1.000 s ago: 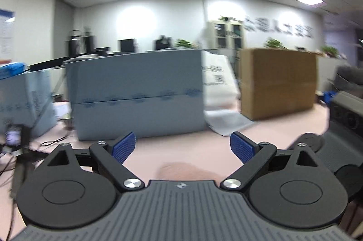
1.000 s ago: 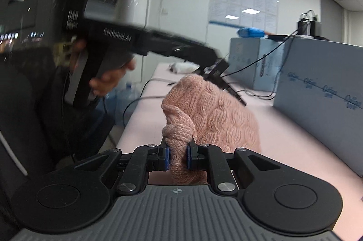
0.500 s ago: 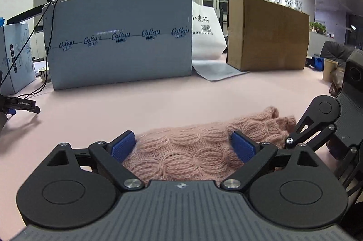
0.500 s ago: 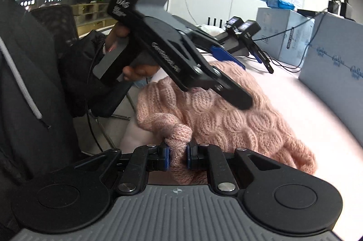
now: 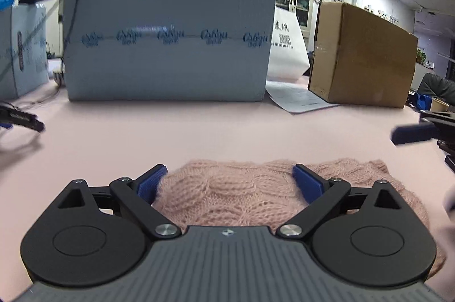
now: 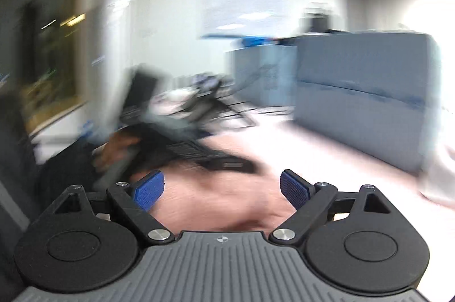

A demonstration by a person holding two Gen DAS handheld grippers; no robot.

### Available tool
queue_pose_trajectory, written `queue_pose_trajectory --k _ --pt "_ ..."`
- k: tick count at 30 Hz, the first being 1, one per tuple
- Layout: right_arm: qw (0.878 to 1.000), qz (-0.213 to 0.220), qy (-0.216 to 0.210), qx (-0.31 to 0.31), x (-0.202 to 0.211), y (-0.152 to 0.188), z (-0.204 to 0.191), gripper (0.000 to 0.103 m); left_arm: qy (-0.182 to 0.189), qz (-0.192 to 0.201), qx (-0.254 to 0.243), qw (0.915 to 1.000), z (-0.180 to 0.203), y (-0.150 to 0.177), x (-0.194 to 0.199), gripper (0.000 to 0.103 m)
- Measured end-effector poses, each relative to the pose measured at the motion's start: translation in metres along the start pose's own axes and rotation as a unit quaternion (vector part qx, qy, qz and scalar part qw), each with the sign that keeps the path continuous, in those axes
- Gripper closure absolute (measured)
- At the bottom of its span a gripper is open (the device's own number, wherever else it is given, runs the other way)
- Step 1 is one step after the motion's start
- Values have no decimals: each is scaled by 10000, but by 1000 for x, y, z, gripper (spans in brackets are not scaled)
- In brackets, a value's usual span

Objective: Fold clothes

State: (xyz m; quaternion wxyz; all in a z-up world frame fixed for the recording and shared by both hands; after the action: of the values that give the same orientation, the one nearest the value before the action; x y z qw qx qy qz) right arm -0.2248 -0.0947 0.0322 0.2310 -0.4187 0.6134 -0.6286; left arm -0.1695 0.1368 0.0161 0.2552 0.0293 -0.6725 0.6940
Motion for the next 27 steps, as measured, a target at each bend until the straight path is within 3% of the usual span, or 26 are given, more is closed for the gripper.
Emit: queue_pose_trajectory --k 3,5,7,12,15,19,24,25,27 --pt "9943 -95 108 -1052 -3 4 19 1 -295 235 44 9993 -5 -11 38 10" --pt "9828 -226 124 -1827 -10 10 28 0 -363 383 133 9985 -5 -17 60 9" --pt "9771 -342 84 -2097 -15 14 28 0 -406 437 160 9981 -3 -18 79 9" --pt "9838 -770 -56 -1617 -26 30 14 0 62 -251 78 9996 -9 12 90 9" --pt "9857 -935 -80 -1399 -40 36 13 0 703 -514 454 9952 -21 35 94 9" --pt "9782 -1160 -212 -1710 -49 47 18 0 1641 -602 640 9825 -21 46 90 9" --pt "9675 -1087 -364 -2254 -45 53 29 0 1147 -942 605 9871 -28 48 39 9" --pt "9665 -1064 -381 -2306 -44 52 30 0 1100 -969 609 9873 -29 49 31 1" --pt "9661 -1042 -388 -2330 -43 51 31 0 1024 -1029 631 9874 -30 49 17 0"
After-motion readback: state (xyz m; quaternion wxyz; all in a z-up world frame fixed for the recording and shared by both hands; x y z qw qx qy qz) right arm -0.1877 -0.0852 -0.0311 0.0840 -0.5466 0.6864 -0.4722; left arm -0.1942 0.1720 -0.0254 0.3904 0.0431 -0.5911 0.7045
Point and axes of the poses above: each gripper's, at about its wrist camera, not at the fingertips, and x roughly against the way its jaws point, z to its right, y to its underside, the point moved 7 cm from there along -x, roughly the way its jaws point, and after that the axes turned 3 degrees about x, right-handed, at the moved point
